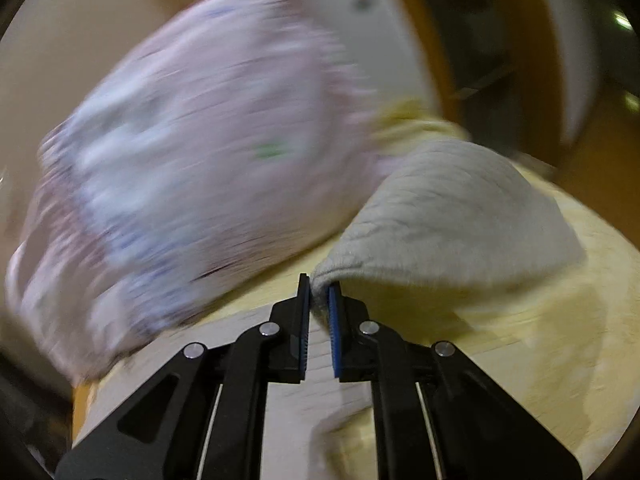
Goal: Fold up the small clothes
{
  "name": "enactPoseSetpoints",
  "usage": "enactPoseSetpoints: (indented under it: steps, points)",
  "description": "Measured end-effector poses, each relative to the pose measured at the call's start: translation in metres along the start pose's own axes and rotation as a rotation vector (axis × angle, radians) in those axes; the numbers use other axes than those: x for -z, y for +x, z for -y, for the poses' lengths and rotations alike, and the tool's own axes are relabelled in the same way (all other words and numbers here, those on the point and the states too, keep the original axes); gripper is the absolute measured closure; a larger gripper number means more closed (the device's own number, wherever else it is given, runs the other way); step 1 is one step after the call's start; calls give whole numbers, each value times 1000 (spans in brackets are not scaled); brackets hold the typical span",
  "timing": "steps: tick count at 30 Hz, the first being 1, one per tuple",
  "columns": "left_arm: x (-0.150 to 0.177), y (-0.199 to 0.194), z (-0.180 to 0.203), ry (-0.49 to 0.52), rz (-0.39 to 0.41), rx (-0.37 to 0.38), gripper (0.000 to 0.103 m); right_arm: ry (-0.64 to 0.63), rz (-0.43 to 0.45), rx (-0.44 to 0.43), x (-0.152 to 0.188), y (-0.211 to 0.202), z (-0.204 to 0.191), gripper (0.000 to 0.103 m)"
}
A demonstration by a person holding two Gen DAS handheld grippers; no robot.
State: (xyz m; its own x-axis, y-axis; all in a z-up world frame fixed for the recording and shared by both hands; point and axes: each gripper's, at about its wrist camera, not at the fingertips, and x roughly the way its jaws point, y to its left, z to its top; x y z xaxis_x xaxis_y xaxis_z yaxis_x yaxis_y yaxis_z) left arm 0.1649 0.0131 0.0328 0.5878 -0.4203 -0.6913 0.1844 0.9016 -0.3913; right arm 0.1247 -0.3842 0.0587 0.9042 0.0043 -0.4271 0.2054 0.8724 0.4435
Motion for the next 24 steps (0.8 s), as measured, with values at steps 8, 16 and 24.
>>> enactPoseSetpoints:
  steps: [8,16,24]
  points:
    - [0,3,6,-49,-30,121,1,-212,-351,-191,100,64,-101,92]
    - [-3,8,28,-26,-51,177,1,64,-328,-237,93,49,-48,53]
    - [-3,31,51,-42,-123,245,5,370,-262,-214,79,42,25,57]
